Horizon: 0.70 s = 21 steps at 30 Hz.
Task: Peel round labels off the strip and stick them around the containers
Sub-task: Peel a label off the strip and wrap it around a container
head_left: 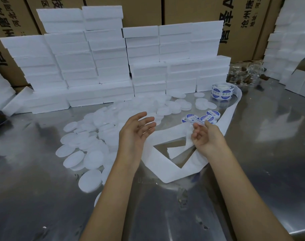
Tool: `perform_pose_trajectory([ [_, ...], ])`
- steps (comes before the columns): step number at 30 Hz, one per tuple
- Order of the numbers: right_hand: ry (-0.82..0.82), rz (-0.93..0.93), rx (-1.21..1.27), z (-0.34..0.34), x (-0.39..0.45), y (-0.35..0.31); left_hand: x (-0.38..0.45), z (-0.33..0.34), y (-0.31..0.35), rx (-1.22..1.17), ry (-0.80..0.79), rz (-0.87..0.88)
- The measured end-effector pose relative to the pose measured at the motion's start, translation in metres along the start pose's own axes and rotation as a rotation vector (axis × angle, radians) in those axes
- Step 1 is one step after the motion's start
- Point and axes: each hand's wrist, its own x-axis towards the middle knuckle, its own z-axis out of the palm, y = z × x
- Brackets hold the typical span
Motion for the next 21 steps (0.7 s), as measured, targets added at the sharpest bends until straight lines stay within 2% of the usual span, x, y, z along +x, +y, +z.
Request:
perform_pose_trajectory([
  [6, 0.125, -0.196, -0.288, -0.001, 0.002, -0.003, 0.004, -0.011, 0.006, -0.076, 0.11, 0.015],
  [11, 0.202, -0.38, -0.691, -0.004, 0.003, -0.002, 0.008, -0.026, 0.015, -0.159, 0.237, 0.032],
  [13, 0.255, -0.53, -0.83, -0.003, 0.001, -0.002, 0.01, -0.033, 0.018, -0.202, 0.26, 0.035],
  [16, 0.326, -0.862, -1.066, 0.003, -0.006, 0.005, 0.012, -0.043, 0.021, -0.241, 0.275, 0.042],
  [17, 0.3, -0.979, -1.105, 0.008, -0.009, 0.009, 0.013, -0.046, 0.021, -0.25, 0.276, 0.039],
  [19, 0.143, -1.16, -1.173, 0.025, -0.013, 0.017, 0.014, -0.048, 0.02, -0.26, 0.276, 0.026],
  [21, -0.036, -1.224, -1.274, 0.049, -0.008, 0.023, 0.016, -0.049, 0.019, -0.265, 0.274, 0.007],
])
